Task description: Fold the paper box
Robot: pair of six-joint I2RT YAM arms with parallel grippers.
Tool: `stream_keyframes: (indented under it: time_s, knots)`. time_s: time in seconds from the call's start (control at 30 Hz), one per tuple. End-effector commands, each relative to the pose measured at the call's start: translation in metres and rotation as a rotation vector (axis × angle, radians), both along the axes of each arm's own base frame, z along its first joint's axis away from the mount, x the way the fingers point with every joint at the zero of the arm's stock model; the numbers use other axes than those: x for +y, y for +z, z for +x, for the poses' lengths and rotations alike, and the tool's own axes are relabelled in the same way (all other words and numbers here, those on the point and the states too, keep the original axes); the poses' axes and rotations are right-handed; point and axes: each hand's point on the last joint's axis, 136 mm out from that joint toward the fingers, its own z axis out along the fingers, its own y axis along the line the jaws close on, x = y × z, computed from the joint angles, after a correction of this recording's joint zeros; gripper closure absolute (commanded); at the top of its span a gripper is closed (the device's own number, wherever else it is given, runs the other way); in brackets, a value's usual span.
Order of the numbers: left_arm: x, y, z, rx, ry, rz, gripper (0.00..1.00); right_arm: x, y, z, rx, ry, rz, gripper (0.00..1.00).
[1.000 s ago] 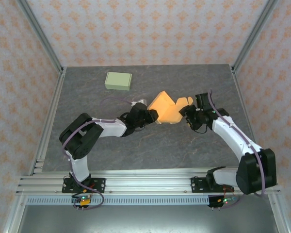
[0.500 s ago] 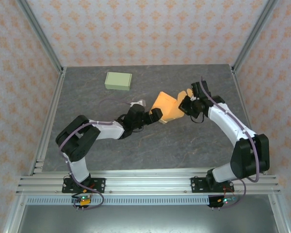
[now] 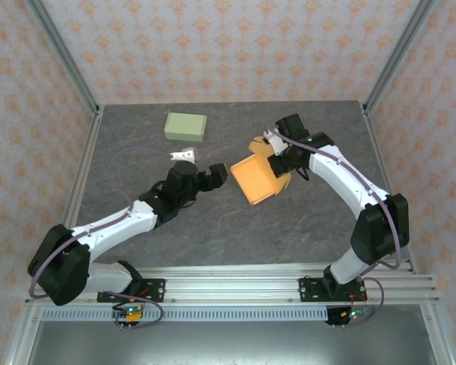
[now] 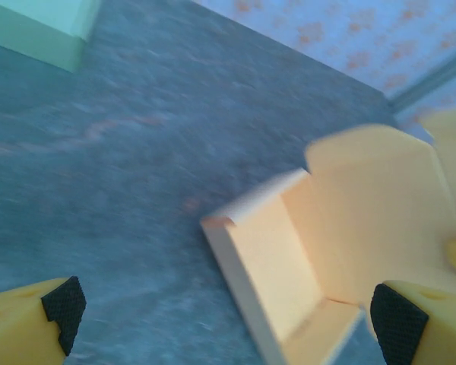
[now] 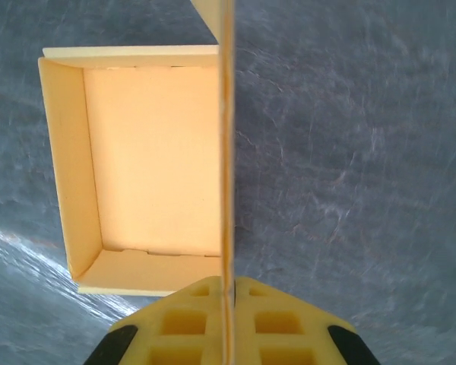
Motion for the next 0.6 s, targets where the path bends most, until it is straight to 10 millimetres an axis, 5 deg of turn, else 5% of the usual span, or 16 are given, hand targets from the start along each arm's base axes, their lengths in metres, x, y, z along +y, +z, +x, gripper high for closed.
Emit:
stream_keyframes:
  time_s: [0.0,0.1,0.17,0.27,0.4,0.47,0.53,0.57]
  knots:
    - [0.033,-0.022,-0.002,0.074,0.046,0.116,0.0,0.01,0.004,-0.015,-0.068,0.436,-0.22,0.97]
    - [0.022,-0.023,-0.002,0.046,-0.032,0.073,0.0,0.022,-0.008,-0.035,-0.073,0.748,-0.286,0.89]
    - [0.016,-0.026,-0.002,0.016,-0.055,0.04,0.0,0.038,-0.012,-0.023,-0.166,0.831,-0.266,0.84]
    - [0.013,-0.034,-0.001,0.0,-0.061,0.002,0.0,0.059,0.008,-0.004,-0.257,0.769,-0.174,0.66]
    - [-0.017,-0.03,-0.004,-0.03,-0.214,-0.068,0.0,0.069,0.047,-0.008,-0.385,0.673,-0.006,0.57]
    - [-0.019,-0.03,-0.003,-0.019,-0.216,-0.078,0.02,0.064,0.075,-0.008,-0.496,0.549,0.091,0.34]
    - [-0.019,-0.023,-0.002,-0.011,-0.216,-0.078,0.03,0.051,0.101,-0.007,-0.576,0.358,0.215,0.3]
    - [-0.016,-0.019,-0.001,0.007,-0.197,-0.082,0.03,0.037,0.114,-0.002,-0.6,0.175,0.291,0.2]
